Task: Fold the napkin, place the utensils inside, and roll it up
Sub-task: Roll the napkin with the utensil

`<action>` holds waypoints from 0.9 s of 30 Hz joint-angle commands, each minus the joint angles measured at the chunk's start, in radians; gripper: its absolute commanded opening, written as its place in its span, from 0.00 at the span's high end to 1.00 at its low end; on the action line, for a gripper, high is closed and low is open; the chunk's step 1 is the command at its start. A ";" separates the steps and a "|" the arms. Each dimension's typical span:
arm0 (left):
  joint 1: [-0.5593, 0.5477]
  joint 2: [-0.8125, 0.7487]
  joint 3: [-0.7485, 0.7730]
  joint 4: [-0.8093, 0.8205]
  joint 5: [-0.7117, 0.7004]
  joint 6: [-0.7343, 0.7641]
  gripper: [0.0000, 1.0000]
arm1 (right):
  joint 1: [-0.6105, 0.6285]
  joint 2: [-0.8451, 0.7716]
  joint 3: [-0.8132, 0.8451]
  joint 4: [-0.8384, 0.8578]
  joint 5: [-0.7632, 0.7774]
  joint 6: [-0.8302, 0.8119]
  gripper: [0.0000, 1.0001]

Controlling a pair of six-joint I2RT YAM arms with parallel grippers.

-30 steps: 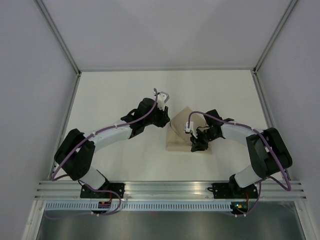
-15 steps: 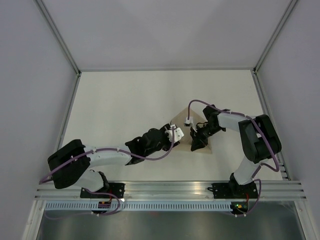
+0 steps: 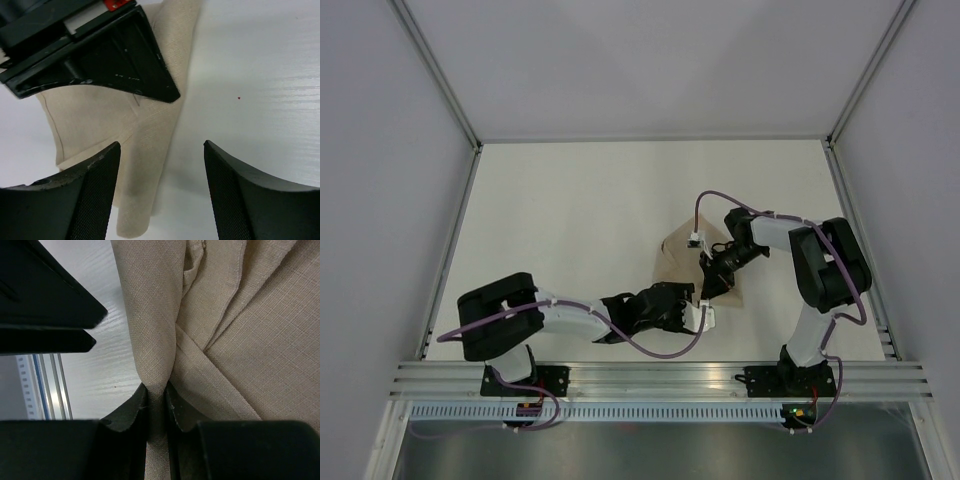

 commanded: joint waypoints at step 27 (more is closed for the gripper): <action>0.051 0.273 0.205 -0.172 0.068 -0.026 0.58 | -0.022 0.207 0.090 -0.141 0.133 -0.126 0.88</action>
